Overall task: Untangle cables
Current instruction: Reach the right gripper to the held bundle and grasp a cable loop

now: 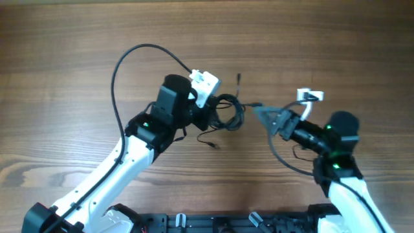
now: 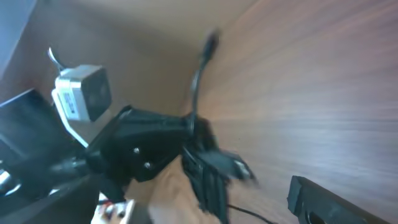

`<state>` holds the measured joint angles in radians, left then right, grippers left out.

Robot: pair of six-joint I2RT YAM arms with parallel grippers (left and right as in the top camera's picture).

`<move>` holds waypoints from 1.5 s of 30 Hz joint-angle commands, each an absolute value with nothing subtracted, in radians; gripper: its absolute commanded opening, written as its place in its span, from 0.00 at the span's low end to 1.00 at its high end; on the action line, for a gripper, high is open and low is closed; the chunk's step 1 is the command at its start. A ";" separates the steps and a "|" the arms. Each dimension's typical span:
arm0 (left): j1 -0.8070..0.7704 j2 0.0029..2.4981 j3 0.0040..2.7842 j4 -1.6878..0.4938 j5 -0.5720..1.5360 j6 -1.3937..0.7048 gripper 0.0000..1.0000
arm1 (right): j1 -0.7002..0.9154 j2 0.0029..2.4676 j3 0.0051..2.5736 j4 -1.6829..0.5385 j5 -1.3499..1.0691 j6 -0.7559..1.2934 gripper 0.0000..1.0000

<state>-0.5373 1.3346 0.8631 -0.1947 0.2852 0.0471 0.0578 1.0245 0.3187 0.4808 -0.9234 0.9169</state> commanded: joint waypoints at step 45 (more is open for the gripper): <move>-0.642 1.387 0.864 -0.055 0.157 -0.430 0.04 | 0.033 1.147 0.333 0.698 -0.609 0.799 1.00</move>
